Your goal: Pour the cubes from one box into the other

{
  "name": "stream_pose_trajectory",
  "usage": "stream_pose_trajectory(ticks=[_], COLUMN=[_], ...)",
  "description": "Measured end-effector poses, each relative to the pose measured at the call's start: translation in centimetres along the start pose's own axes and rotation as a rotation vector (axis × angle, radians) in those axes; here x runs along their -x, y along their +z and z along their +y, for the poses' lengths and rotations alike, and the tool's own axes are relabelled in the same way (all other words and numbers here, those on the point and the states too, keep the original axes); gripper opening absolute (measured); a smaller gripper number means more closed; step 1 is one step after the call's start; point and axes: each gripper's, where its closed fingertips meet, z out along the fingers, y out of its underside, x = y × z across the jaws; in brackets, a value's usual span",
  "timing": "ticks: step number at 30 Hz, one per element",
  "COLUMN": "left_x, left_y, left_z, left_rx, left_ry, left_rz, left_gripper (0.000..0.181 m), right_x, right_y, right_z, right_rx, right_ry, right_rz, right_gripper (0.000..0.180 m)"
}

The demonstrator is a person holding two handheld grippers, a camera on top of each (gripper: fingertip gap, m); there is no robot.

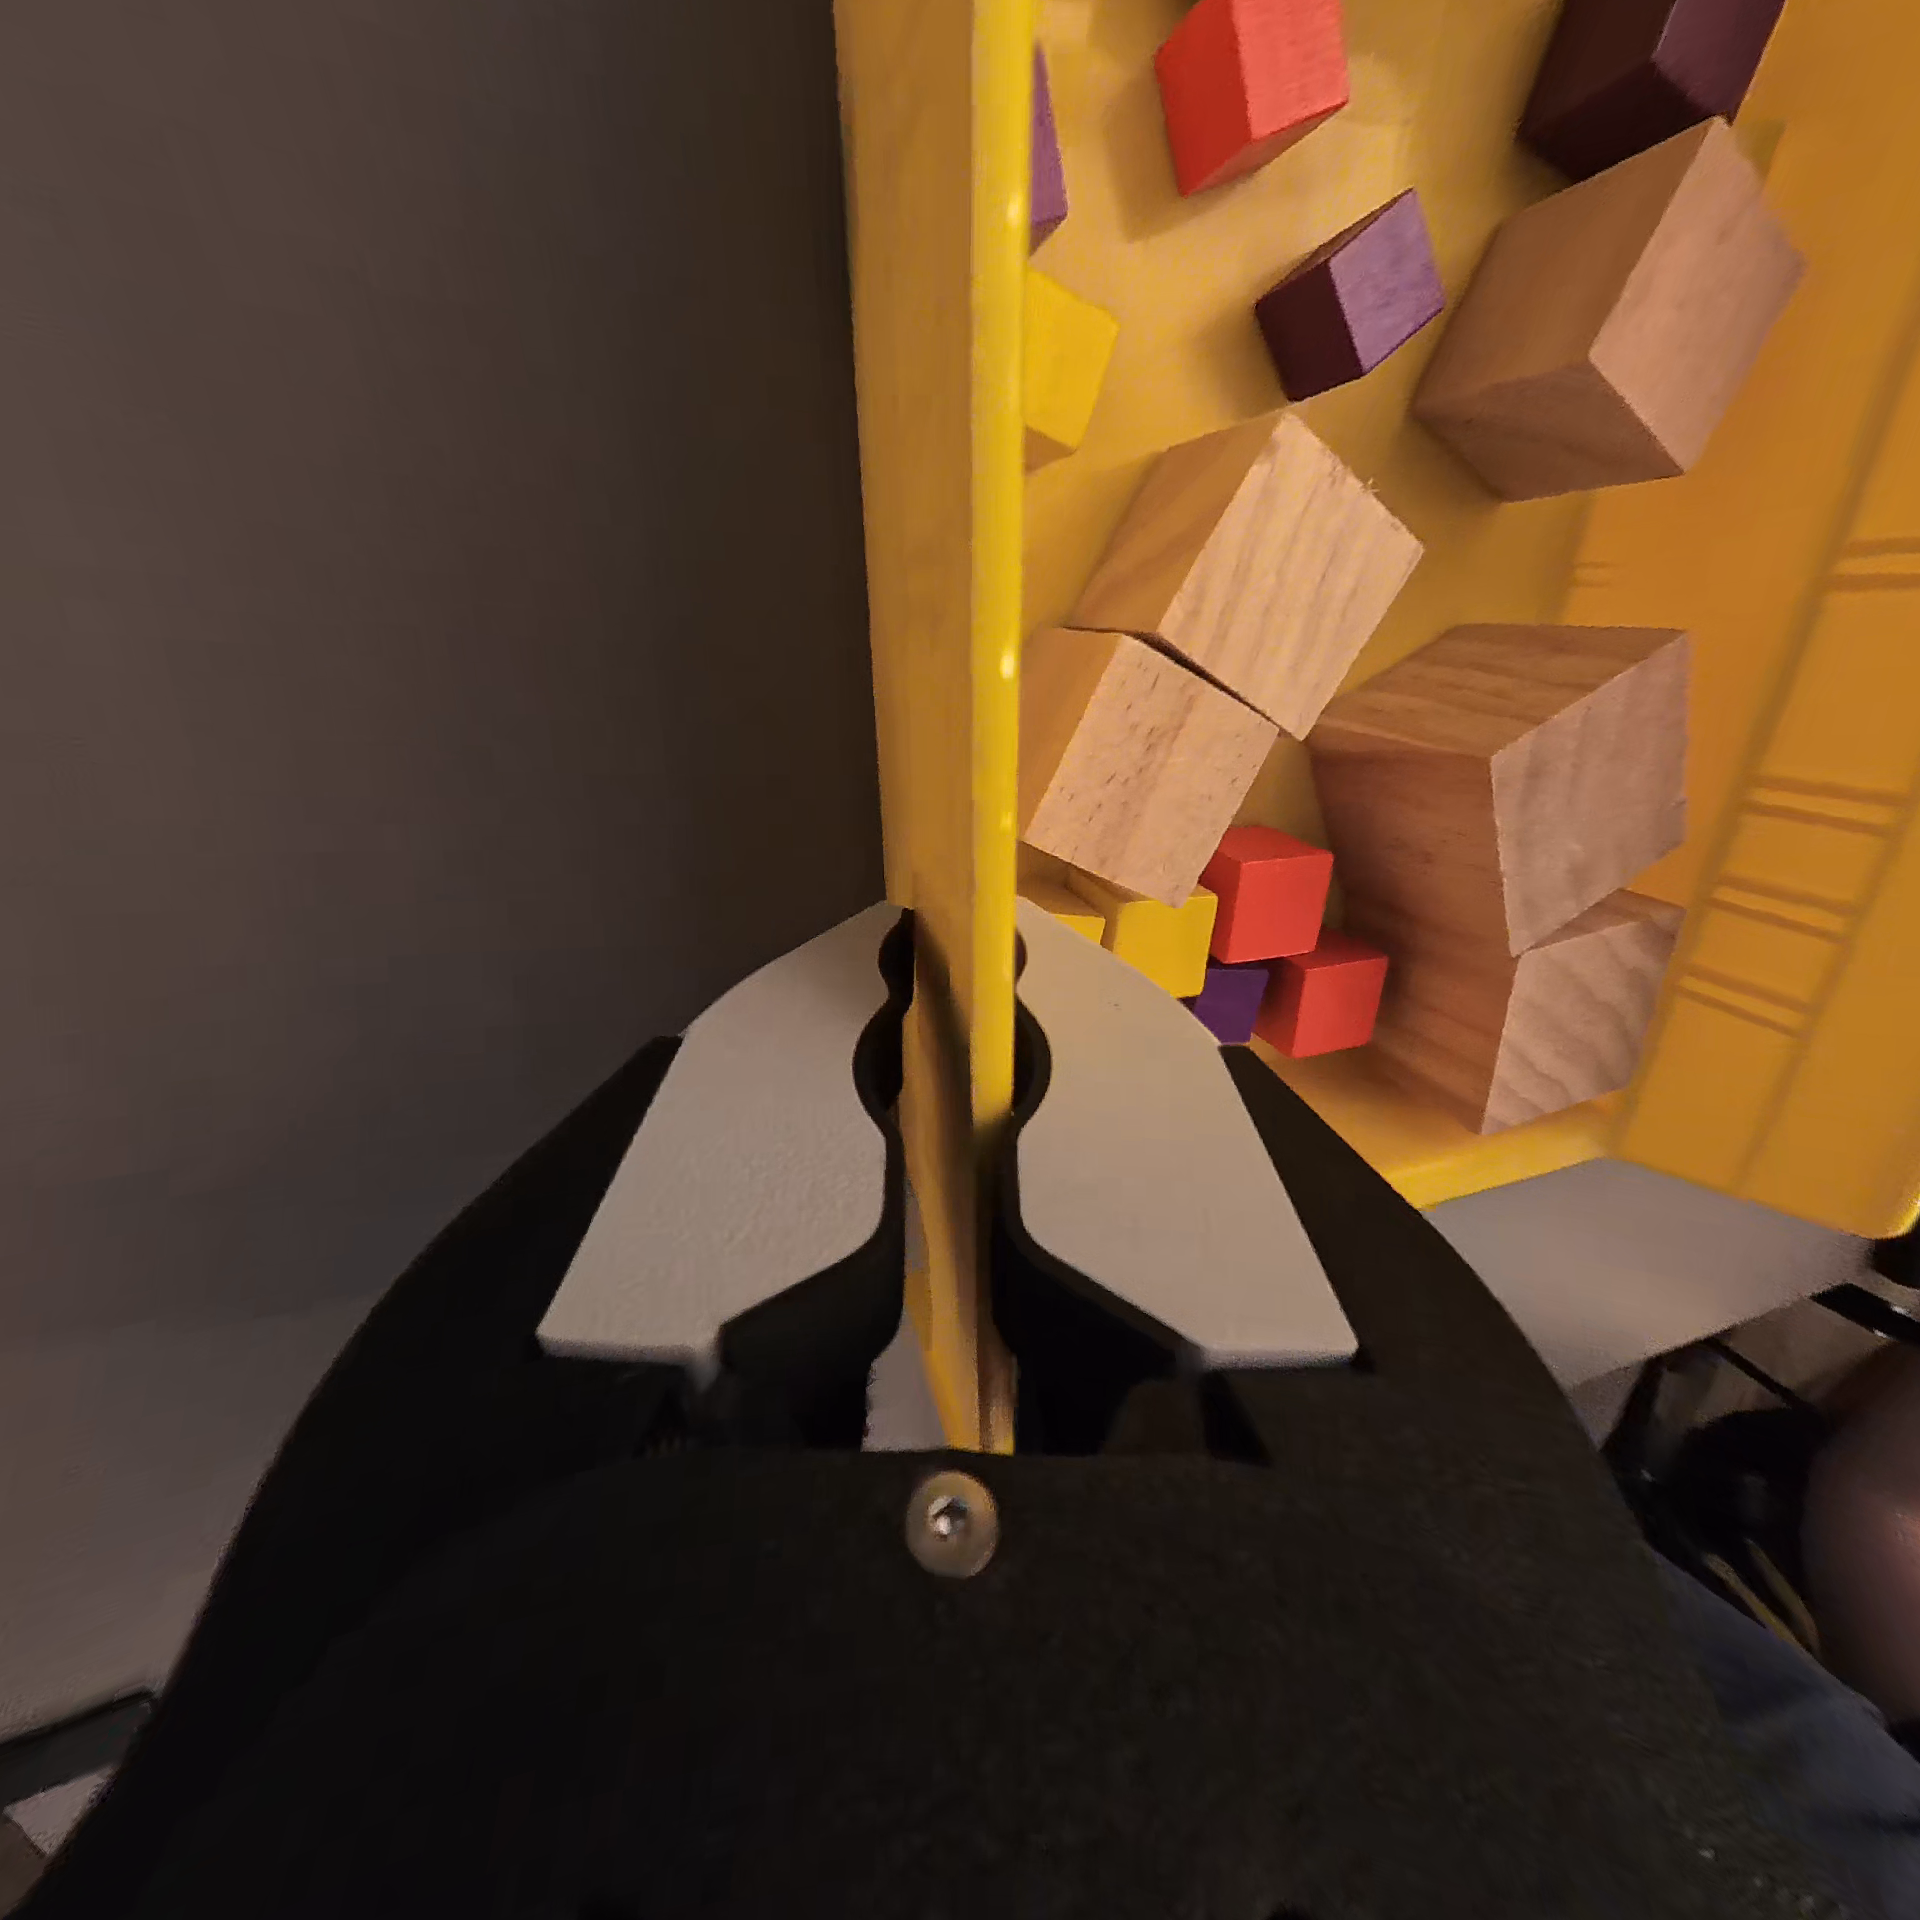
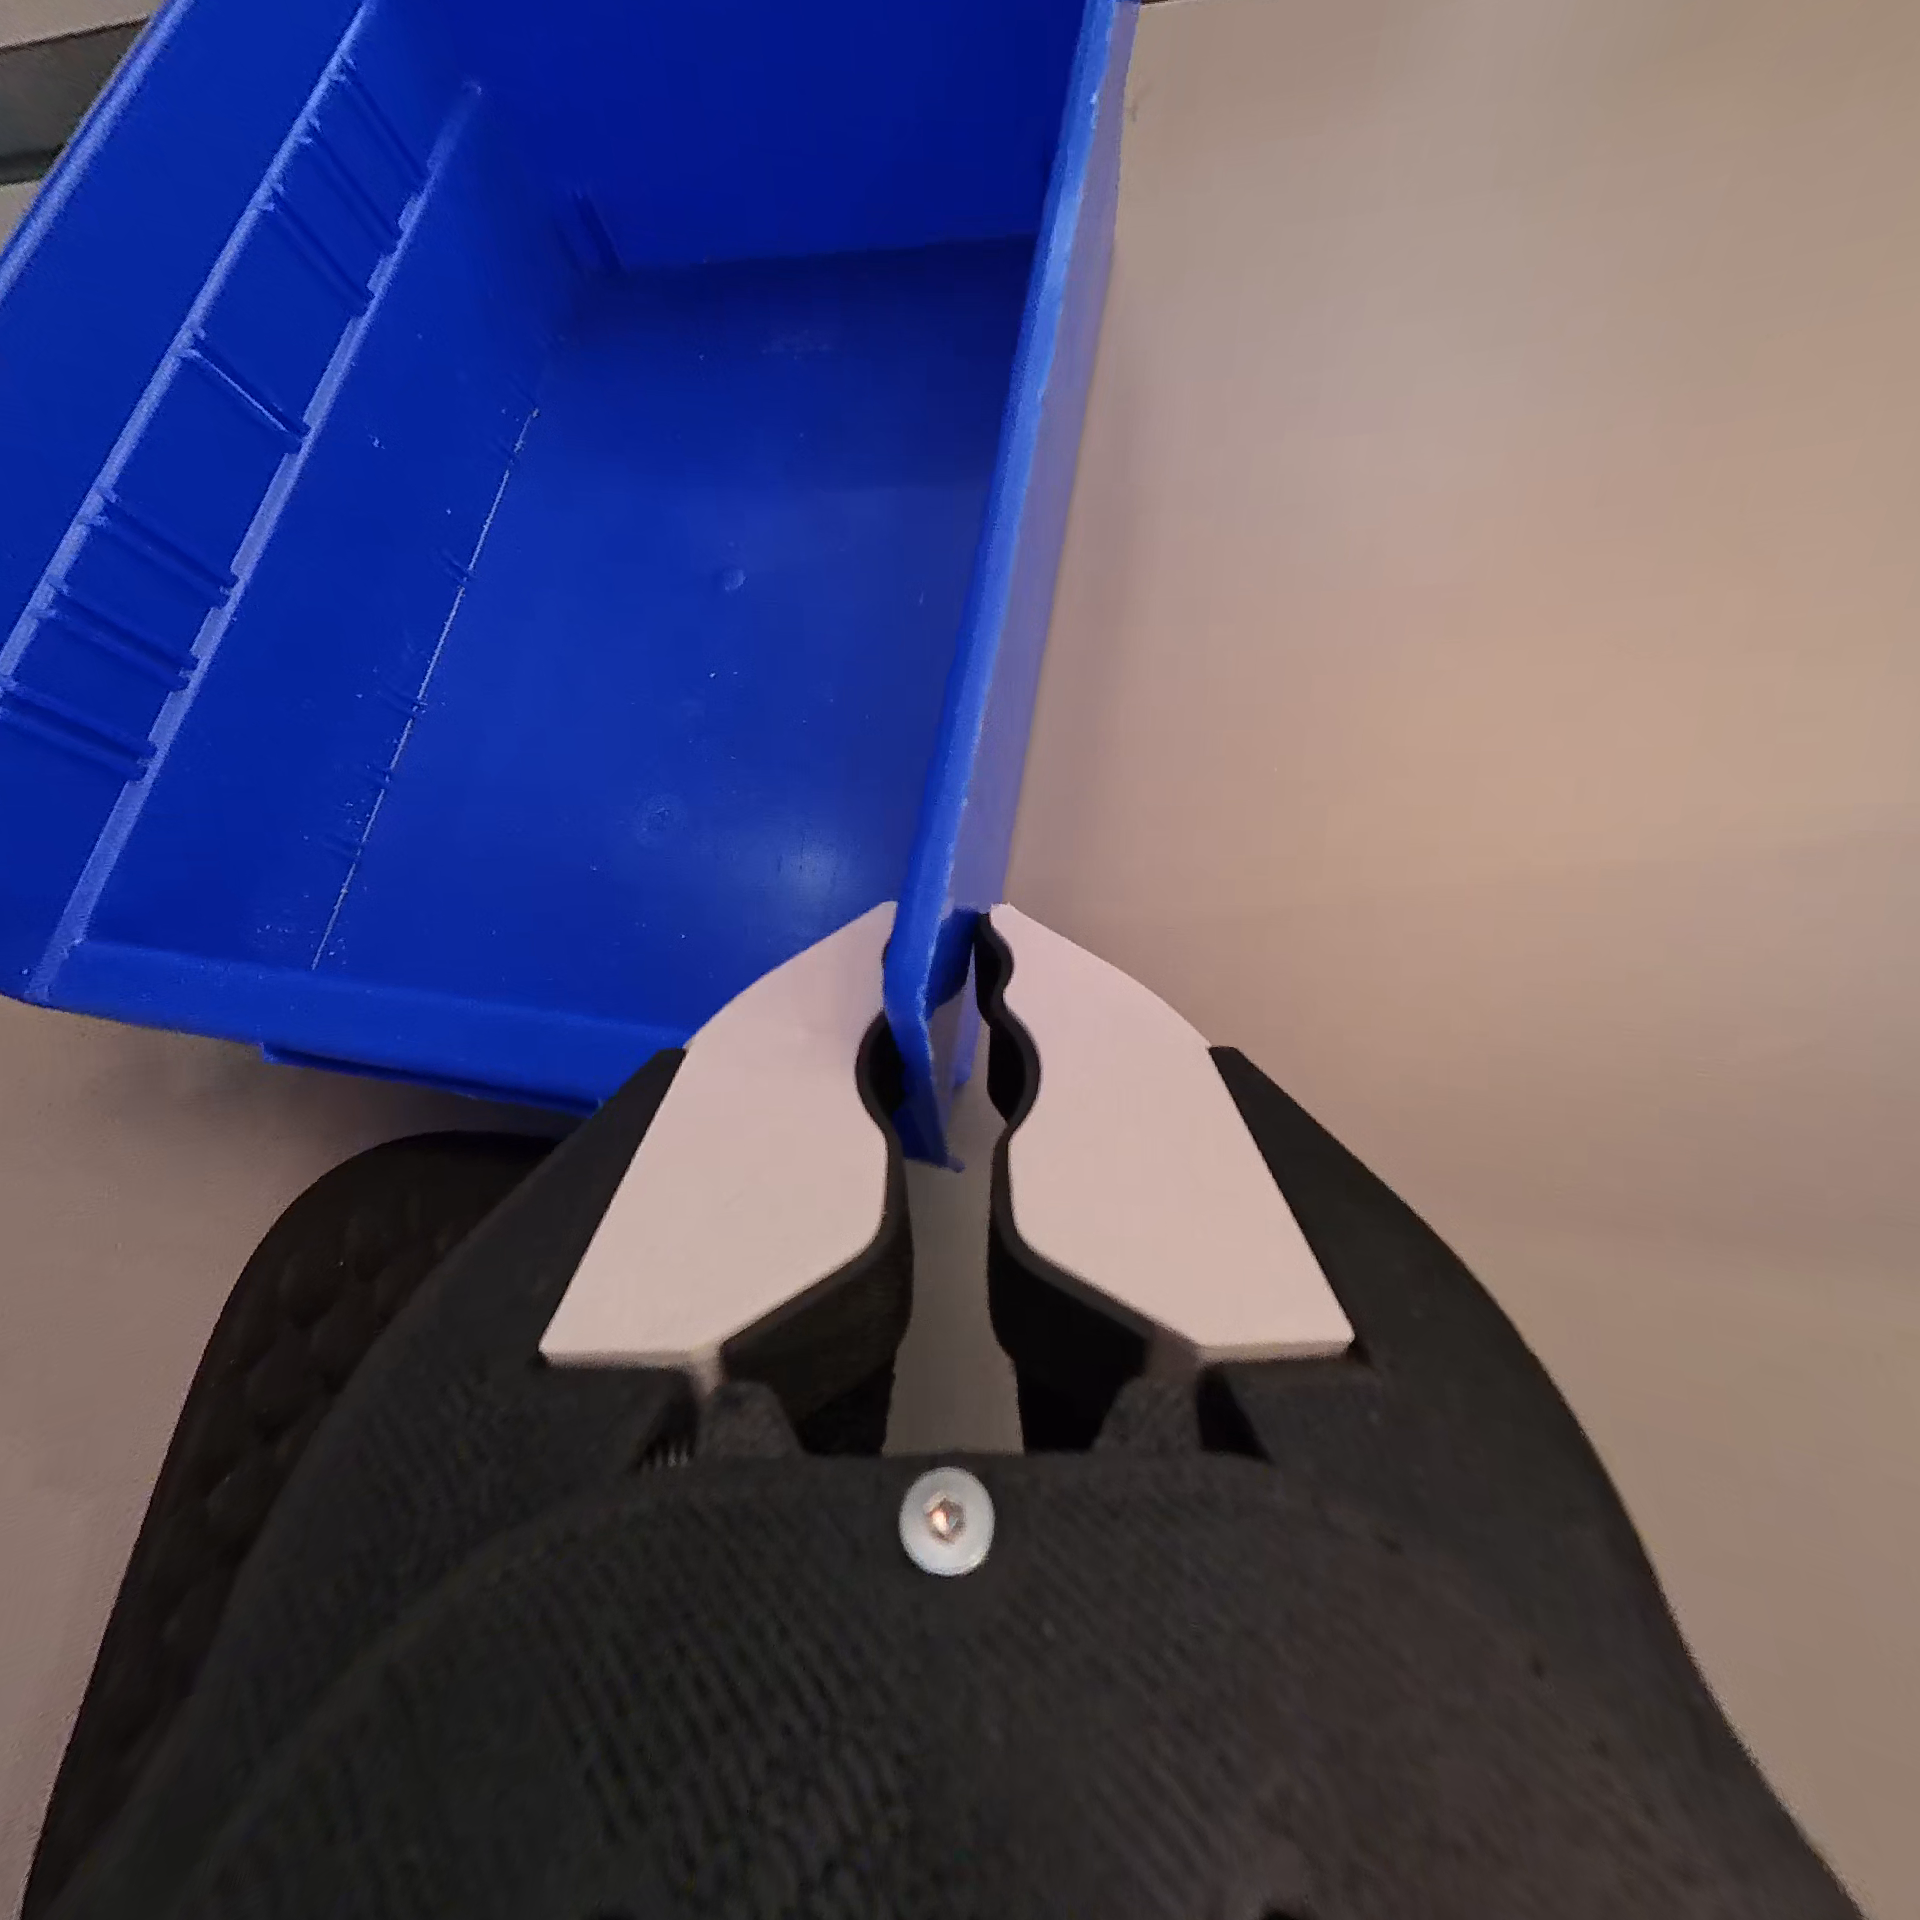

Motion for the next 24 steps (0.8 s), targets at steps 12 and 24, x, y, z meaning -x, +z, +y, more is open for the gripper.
stream_pose_trajectory(ticks=[12, 24], left_x=[-2.1, -12.5], left_y=[-7.5, -21.6], left_z=[-3.1, 2.4], left_rx=[-0.466, -1.237], left_ry=[0.162, 0.51], left_rz=[0.044, 0.282], left_gripper=[0.023, 0.024], right_x=[-1.0, 5.0], right_y=[-6.7, -14.8], right_z=[-4.5, -11.3], right_rx=[-0.406, -0.713], right_ry=[-0.129, -0.194], right_rz=[0.26, 0.075], right_gripper=[0.029, 0.058])
